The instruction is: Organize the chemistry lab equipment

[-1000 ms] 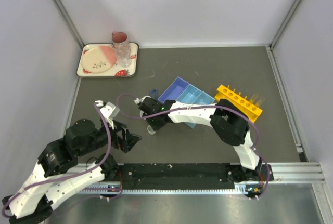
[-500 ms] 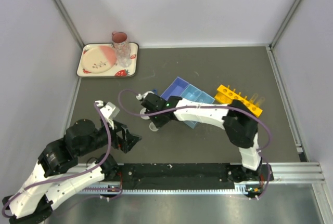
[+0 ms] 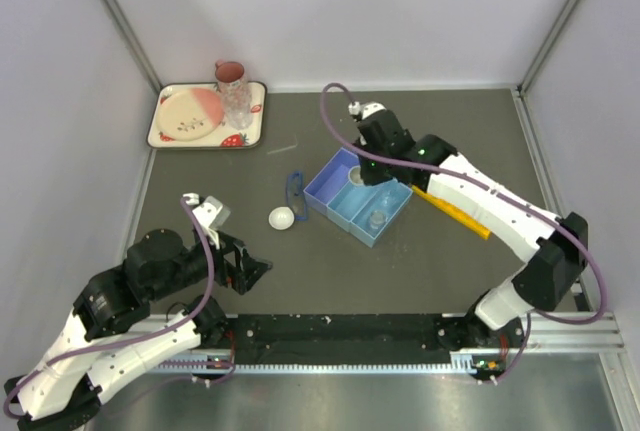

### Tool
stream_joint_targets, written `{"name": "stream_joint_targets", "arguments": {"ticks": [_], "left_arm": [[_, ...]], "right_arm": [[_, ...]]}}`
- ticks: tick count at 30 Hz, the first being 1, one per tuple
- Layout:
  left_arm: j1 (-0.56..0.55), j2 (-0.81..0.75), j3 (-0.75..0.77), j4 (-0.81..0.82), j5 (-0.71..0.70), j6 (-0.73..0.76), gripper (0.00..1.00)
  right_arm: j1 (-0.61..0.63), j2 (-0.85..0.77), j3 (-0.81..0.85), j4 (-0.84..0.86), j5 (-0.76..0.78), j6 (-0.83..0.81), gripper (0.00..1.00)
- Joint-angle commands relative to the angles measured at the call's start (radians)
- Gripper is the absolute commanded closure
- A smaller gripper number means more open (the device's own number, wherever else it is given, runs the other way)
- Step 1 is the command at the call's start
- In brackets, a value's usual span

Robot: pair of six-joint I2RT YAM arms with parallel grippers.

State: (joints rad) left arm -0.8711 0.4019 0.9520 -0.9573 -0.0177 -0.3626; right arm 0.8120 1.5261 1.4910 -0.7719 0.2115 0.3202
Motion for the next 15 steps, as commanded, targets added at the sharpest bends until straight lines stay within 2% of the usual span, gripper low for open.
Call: {"name": "stream_joint_targets", "arguments": {"ticks": [1,15], "left_arm": [[0.004,0.017,0.027,0.052,0.007,0.022,0.01],[0.003,0.0,0.008,0.046,0.001,0.019,0.01]], "right_arm": [[-0.066,0.015,-0.067,0.005,-0.017,-0.021,1.0],[-0.109,0.244,-0.09,0.138,-0.104,-0.059,1.0]]}}
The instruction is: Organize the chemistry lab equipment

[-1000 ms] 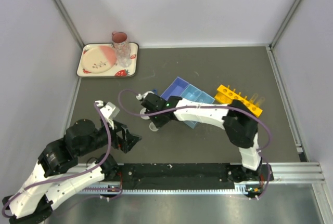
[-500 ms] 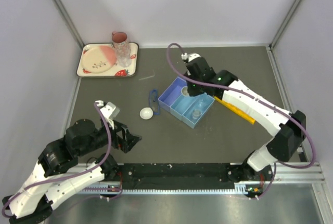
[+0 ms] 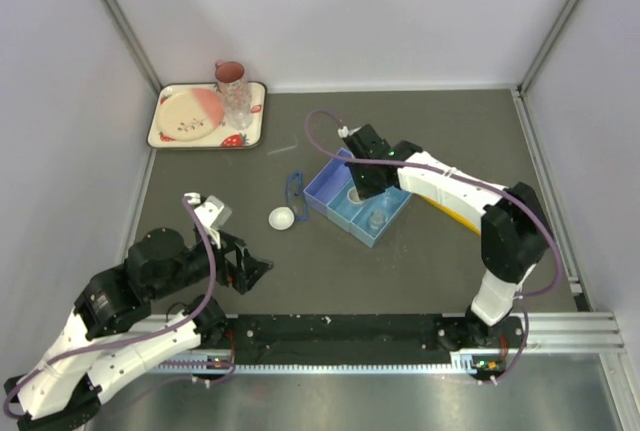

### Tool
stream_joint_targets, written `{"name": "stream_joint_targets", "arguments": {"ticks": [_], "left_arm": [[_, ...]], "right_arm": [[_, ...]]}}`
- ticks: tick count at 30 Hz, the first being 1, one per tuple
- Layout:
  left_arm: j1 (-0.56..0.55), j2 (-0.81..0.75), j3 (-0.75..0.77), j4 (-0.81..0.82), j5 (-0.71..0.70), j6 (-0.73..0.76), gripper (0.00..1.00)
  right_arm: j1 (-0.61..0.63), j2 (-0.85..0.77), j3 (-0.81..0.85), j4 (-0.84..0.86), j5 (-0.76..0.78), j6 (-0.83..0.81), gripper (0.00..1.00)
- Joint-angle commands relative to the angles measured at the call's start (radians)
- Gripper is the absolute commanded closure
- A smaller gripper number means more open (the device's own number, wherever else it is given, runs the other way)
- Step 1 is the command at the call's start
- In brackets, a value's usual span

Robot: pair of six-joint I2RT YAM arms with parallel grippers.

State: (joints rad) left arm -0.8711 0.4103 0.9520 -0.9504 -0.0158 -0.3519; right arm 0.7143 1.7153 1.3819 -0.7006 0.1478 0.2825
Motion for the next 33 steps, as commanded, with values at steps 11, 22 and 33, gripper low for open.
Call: {"name": "stream_joint_targets", "arguments": {"ticks": [11,22,33], "left_arm": [[0.003,-0.019,0.007,0.022,-0.016,0.01,0.01],[0.003,-0.024,0.005,0.027,-0.015,0.008,0.01],[0.004,-0.024,0.005,0.022,-0.015,0.01,0.01]], "right_arm": [[-0.004,0.141,0.028,0.139,-0.134,-0.026,1.0],[0.071,0.211,0.008,0.151,-0.082,-0.032,1.0],[0.079,0.205,0.0,0.147,-0.042,-0.029,0.62]]}}
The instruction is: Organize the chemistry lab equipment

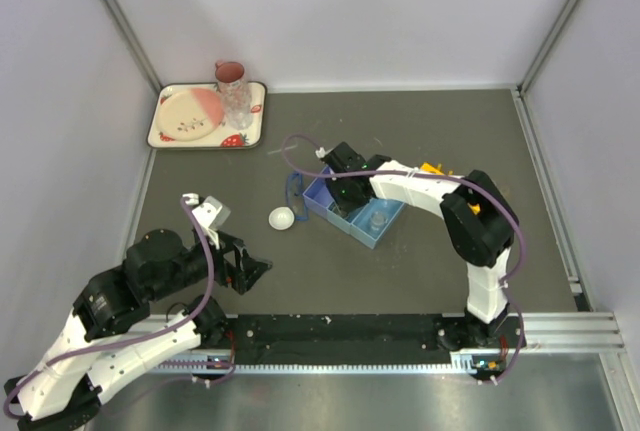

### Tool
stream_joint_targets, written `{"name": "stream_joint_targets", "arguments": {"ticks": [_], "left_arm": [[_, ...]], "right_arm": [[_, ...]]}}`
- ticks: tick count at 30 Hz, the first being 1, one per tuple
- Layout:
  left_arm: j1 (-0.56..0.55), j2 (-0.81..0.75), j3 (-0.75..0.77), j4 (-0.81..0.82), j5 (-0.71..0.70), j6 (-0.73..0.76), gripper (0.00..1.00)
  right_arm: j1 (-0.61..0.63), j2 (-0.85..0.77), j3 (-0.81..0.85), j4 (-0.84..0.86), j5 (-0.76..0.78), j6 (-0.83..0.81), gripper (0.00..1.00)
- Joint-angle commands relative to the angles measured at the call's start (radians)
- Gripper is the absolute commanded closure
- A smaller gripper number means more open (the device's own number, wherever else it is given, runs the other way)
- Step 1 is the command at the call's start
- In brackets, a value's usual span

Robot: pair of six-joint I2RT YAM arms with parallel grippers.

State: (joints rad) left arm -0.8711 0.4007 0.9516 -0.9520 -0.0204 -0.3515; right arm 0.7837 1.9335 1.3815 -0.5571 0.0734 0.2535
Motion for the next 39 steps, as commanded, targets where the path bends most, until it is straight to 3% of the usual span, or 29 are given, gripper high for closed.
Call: {"name": "stream_joint_targets", "arguments": {"ticks": [1,4,10,17,22,27,31,39], "left_arm": [[0.003,-0.013,0.006,0.025,-0.012,0.009,0.01],[0.003,-0.011,0.007,0.027,-0.012,0.009,0.01],[0.003,-0.005,0.006,0.03,-0.01,0.013,0.01],[0.003,-0.003,0.006,0.033,-0.004,0.013,0.01],[0.004,-0.005,0.012,0.033,-0.006,0.011,0.01],[0.004,-0.005,0.022,0.032,-0.006,0.006,0.01],[0.003,-0.011,0.026,0.032,0.005,-0.003,0.01],[0.004,-0.036,0.022,0.022,0.005,-0.009,0.01]], "right_arm": [[0.011,-0.019,0.001,0.003,0.034,-0.002,0.56],[0.014,-0.047,0.01,-0.018,0.049,-0.006,0.5],[0.04,-0.125,0.085,-0.107,0.109,-0.028,0.49],[0.115,-0.179,0.305,-0.262,0.209,-0.057,0.49],[0.181,-0.171,0.405,-0.291,0.151,-0.033,0.49],[0.224,-0.133,0.413,-0.213,0.024,0.056,0.51],[0.224,-0.128,0.305,-0.064,-0.095,0.179,0.52],[0.226,-0.081,0.185,0.104,-0.146,0.372,0.53]]}}
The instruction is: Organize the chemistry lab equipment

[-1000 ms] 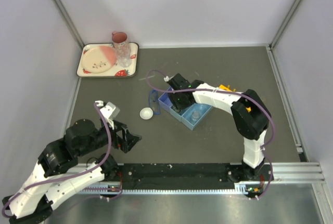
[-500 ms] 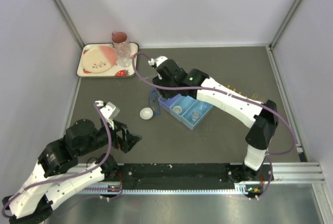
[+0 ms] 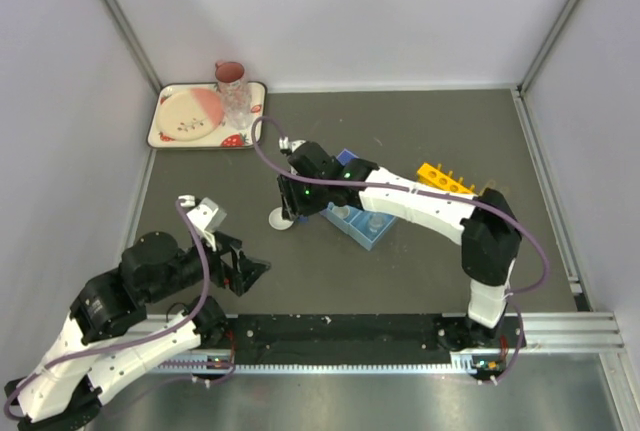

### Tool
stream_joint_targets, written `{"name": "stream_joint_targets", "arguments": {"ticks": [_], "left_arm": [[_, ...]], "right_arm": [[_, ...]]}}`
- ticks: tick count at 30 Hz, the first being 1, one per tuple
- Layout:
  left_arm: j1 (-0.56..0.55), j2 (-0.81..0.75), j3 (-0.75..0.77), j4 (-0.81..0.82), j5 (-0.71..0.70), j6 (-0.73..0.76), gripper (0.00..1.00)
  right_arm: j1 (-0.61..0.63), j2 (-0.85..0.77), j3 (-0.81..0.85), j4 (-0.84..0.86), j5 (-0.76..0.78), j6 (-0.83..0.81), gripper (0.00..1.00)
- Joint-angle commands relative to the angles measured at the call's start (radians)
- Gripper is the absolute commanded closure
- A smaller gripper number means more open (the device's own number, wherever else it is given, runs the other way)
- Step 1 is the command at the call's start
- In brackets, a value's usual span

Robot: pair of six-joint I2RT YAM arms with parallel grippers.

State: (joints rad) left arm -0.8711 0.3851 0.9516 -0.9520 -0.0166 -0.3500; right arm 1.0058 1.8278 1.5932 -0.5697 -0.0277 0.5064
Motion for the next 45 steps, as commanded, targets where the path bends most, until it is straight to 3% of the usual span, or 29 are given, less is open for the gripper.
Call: {"name": "stream_joint_targets", "arguments": {"ticks": [1,22,45], "left_arm": [[0.004,-0.022,0.022,0.021,0.001,-0.01,0.01],[0.003,-0.049,0.019,-0.001,0.0,-0.012,0.01],[0.004,-0.043,0.033,-0.03,-0.014,0.005,0.01]], "right_arm": [[0.004,0.03,-0.039,0.126,-0.043,0.129,0.53],[0.002,0.22,0.001,0.129,0.05,0.27,0.53],[-0.042,0.326,0.067,0.125,0.112,0.379,0.57]]}}
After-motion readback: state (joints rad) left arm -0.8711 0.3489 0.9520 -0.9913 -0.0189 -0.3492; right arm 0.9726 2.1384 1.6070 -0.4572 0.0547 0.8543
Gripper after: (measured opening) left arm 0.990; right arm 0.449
